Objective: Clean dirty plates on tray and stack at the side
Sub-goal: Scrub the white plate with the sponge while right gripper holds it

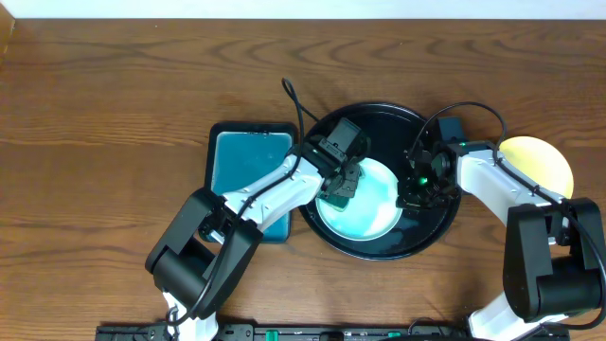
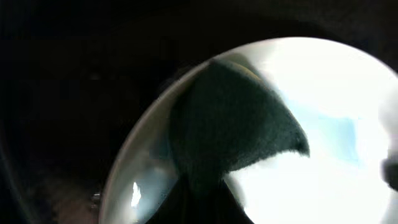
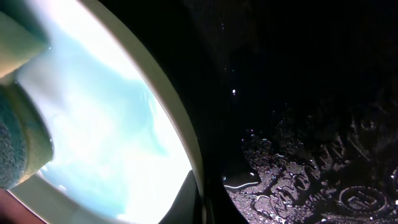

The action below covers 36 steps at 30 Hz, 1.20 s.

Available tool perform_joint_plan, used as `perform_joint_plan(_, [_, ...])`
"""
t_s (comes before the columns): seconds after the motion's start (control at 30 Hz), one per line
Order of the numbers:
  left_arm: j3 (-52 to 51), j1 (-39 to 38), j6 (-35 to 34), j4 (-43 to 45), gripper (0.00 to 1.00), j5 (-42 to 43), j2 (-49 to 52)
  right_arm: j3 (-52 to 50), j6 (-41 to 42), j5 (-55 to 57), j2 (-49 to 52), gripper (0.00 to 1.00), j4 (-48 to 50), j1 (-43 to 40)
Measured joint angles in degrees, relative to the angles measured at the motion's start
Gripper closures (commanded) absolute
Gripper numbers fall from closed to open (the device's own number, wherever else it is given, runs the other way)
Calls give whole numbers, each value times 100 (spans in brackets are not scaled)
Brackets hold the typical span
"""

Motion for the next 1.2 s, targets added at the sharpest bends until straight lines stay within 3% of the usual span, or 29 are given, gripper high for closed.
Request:
perform_joint_plan(0.27, [0, -251, -133, 116, 93, 988, 33, 0, 0, 20, 0, 99, 11, 0])
perform_joint_plan(0.53, [11, -841, -155, -155, 93, 1257, 42, 0, 0, 20, 0, 99, -13, 0])
perform_joint_plan(0.77, [39, -468, -153, -240, 93, 1128, 42, 0, 2, 4, 0, 99, 4, 0])
perform_joint_plan(1.0, [37, 566, -153, -9, 92, 949, 42, -2, 7, -20, 0, 99, 7, 0])
perform_joint_plan(1.2, [37, 647, -153, -68, 93, 1161, 42, -2, 22, -24, 0, 99, 33, 2])
